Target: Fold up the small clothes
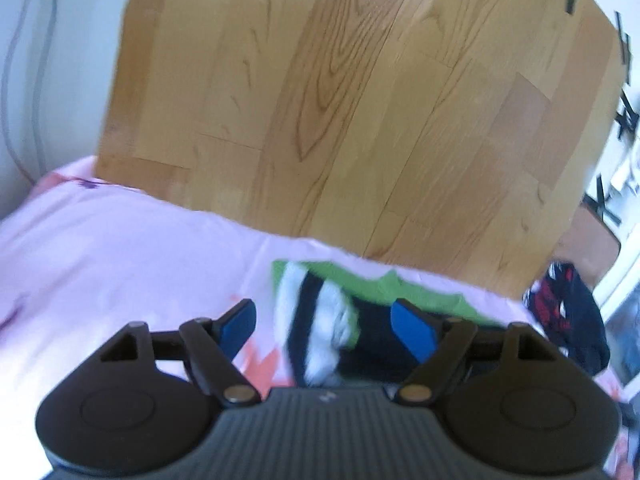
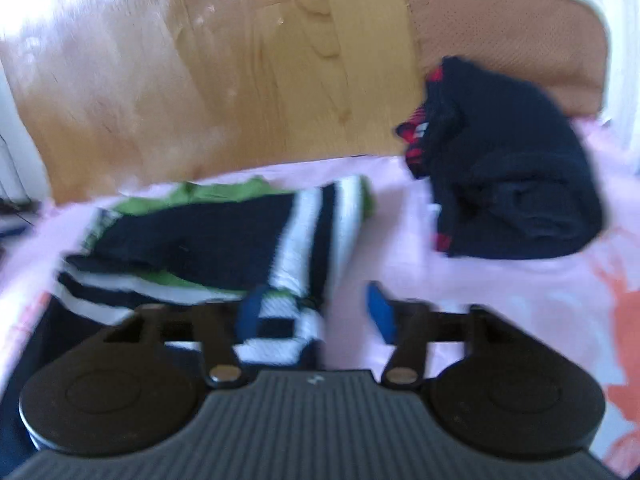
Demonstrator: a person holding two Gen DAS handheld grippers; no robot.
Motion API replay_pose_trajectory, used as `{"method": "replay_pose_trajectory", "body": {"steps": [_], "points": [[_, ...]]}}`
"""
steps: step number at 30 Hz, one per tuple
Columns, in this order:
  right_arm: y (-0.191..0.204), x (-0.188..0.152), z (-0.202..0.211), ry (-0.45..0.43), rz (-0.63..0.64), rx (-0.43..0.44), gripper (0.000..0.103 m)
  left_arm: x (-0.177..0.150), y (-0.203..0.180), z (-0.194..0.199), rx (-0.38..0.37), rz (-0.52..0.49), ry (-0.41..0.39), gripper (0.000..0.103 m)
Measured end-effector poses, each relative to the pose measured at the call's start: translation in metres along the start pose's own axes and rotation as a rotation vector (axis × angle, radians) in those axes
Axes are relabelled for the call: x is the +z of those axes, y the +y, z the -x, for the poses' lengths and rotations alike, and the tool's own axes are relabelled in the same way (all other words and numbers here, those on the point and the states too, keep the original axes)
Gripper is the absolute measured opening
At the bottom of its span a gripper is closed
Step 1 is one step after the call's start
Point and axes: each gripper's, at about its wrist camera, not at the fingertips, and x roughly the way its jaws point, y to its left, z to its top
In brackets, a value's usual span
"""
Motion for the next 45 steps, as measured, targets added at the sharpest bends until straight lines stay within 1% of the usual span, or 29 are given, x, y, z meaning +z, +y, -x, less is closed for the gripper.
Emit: {"method": "replay_pose_trajectory", "body": {"steps": [1,2,3,5,7,9,13,16,19,20,21,22,23,24,25,26,27,28,29,30,32,35,36,37,38,39,41,43,45], "points": [[-0.009,0.0,-0.003,0.011,-0.048,-0.08,0.011,-0.007,0.001,0.015,0.021,-0.018,-0.002,0.077],[-0.015,0.0,-0.001,-0.001,-0.096,-0.109,0.013,-0.017,0.004,0.033,0.04,-0.04,-0.01,0.077],[-0.018,0.001,0.008,-0.033,-0.134,-0.089,0.014,-0.028,0.007,0.05,0.05,-0.056,-0.018,0.077],[-0.003,0.005,0.031,-0.102,-0.126,0.031,0.019,-0.054,0.011,0.081,0.062,-0.075,-0.006,0.077],[0.035,0.009,0.05,-0.127,-0.01,0.144,0.04,-0.082,0.011,0.105,0.078,-0.095,0.028,0.076],[0.077,0.005,0.063,-0.132,0.108,0.258,0.043,-0.108,0.009,0.125,0.083,-0.112,0.059,0.074],[0.163,-0.02,0.076,-0.038,0.285,0.56,0.043,-0.153,-0.001,0.153,0.092,-0.142,0.128,0.073],[0.214,-0.049,0.076,0.072,0.38,0.705,0.044,-0.175,-0.008,0.159,0.112,-0.166,0.178,0.068],[0.246,-0.069,0.069,0.137,0.441,0.74,0.044,-0.195,-0.012,0.158,0.084,-0.166,0.24,0.047],[0.253,-0.074,0.067,0.159,0.449,0.749,0.045,-0.201,-0.017,0.161,0.098,-0.191,0.216,0.041],[0.26,-0.079,0.064,0.18,0.456,0.754,0.052,-0.205,-0.021,0.162,0.104,-0.22,0.206,0.03],[0.269,-0.086,0.064,0.198,0.468,0.745,0.06,-0.206,-0.022,0.163,0.1,-0.231,0.201,0.025],[0.273,-0.091,0.063,0.213,0.478,0.727,0.064,-0.207,-0.02,0.165,0.087,-0.217,0.196,0.015],[0.277,-0.097,0.059,0.234,0.48,0.71,0.066,-0.205,-0.017,0.167,0.083,-0.199,0.188,0.012],[0.278,-0.102,0.062,0.202,0.475,0.701,0.063,-0.202,-0.011,0.17,0.067,-0.171,0.182,0.012],[0.282,-0.106,0.065,0.192,0.498,0.696,0.056,-0.199,-0.005,0.177,0.056,-0.136,0.162,0.011],[0.287,-0.109,0.069,0.184,0.53,0.694,0.024,-0.197,-0.001,0.185,0.042,-0.114,0.14,0.011],[0.292,-0.109,0.07,0.21,0.528,0.716,0.005,-0.195,0.003,0.196,0.025,-0.094,0.118,0.011],[0.295,-0.109,0.071,0.244,0.501,0.748,0.003,-0.193,0.007,0.207,0.019,-0.078,0.096,0.011],[0.297,-0.109,0.076,0.258,0.486,0.78,0.003,-0.192,0.01,0.215,0.031,-0.072,0.08,0.011],[0.31,-0.118,0.084,0.232,0.525,0.821,0.003,-0.195,0.016,0.223,0.069,-0.06,0.081,0.011],[0.317,-0.126,0.086,0.204,0.541,0.828,0.005,-0.203,0.023,0.212,0.093,-0.027,0.161,0.012],[0.313,-0.122,0.083,0.23,0.517,0.849,0.007,-0.203,0.022,0.211,0.1,-0.035,0.168,0.012],[0.308,-0.116,0.079,0.271,0.496,0.878,0.012,-0.203,0.022,0.214,0.103,-0.046,0.151,0.013],[0.299,-0.109,0.078,0.296,0.47,0.897,0.014,-0.199,0.022,0.221,0.101,-0.056,0.118,0.018],[0.286,-0.103,0.079,0.287,0.438,0.904,0.018,-0.196,0.023,0.226,0.095,-0.059,0.091,0.028],[0.256,-0.089,0.084,0.217,0.375,0.873,0.027,-0.185,0.023,0.234,0.09,-0.058,0.025,0.04],[0.219,-0.077,0.089,0.141,0.308,0.817,0.042,-0.174,0.022,0.232,0.086,-0.053,-0.018,0.048],[0.182,-0.071,0.093,0.077,0.248,0.729,0.042,-0.163,0.02,0.22,0.077,-0.051,-0.037,0.057]]}}
